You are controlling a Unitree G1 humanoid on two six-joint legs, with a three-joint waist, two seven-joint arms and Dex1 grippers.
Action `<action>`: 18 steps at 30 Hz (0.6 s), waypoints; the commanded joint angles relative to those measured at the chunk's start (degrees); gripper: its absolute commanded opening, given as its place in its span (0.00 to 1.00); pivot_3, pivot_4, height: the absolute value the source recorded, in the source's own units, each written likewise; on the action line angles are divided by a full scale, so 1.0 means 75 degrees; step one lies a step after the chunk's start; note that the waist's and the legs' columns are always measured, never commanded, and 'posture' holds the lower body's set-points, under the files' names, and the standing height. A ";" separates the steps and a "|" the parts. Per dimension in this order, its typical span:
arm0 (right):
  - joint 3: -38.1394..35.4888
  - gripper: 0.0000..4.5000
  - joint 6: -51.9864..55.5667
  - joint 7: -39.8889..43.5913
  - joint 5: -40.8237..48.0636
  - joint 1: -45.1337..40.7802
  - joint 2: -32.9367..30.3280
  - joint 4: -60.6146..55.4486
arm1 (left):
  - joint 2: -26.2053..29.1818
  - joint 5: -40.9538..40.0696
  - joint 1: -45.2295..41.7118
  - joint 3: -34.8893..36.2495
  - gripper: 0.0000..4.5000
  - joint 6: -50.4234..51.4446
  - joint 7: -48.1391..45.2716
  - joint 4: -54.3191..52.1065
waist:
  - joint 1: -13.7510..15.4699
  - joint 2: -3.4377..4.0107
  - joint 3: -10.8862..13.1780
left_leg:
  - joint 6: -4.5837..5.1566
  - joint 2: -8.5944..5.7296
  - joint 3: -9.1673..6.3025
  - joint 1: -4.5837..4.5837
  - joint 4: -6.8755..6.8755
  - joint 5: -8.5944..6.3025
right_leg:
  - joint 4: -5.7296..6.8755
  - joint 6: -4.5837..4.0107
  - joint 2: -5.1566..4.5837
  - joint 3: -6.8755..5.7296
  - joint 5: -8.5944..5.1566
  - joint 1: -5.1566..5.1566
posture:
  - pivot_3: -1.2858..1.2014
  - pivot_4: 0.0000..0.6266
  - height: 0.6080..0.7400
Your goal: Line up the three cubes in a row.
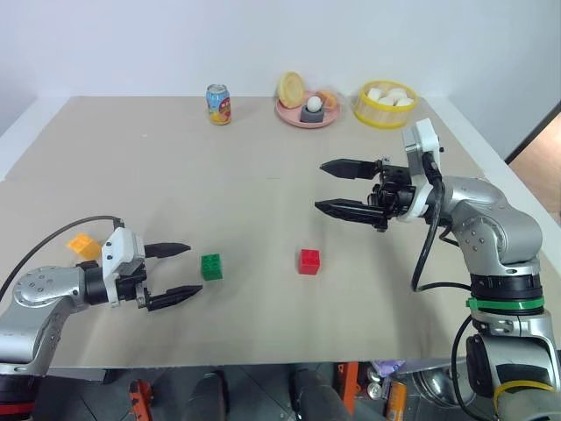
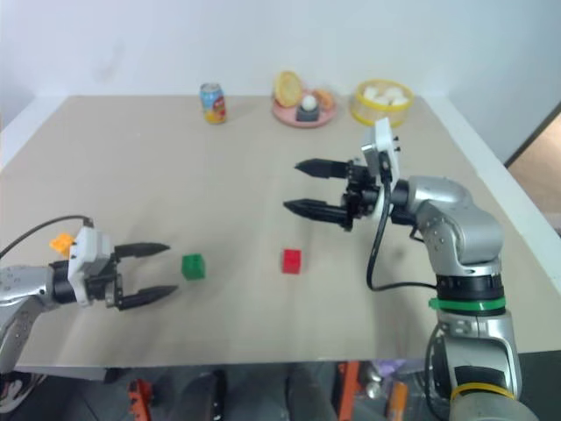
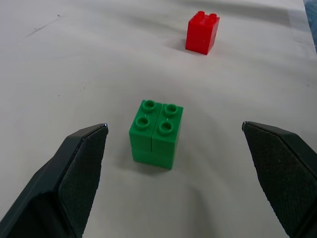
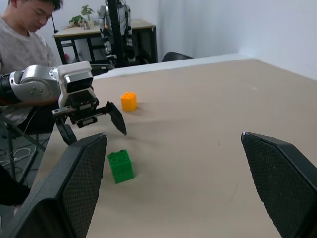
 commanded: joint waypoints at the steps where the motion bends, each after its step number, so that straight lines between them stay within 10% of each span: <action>1: -0.0337 1.00 0.0157 -0.0188 0.0350 0.0089 -0.0215 -0.0618 | -0.0112 0.0145 -0.0364 -0.0276 1.00 -0.0294 -0.0255 0.0397 | 0.0001 0.0000 0.0000 | 0.0000 0.0000 -0.0001 0.0000 0.0000 0.0000 | 0.0000 0.0000 0.0000 -0.0001 0.0000 0.0001 | 0.52 0.24 1.00; 18: -0.0505 1.00 0.0500 -0.0850 0.1007 0.0482 -0.0438 -0.1508 | -0.0461 0.0470 -0.1249 -0.0856 1.00 -0.0397 -0.0389 0.1202 | 0.0002 -0.0001 -0.0001 | 0.0001 0.0001 -0.0003 -0.0001 0.0004 0.0001 | 0.0003 0.0005 0.0004 0.0001 0.0003 0.0003 | 0.52 0.24 1.00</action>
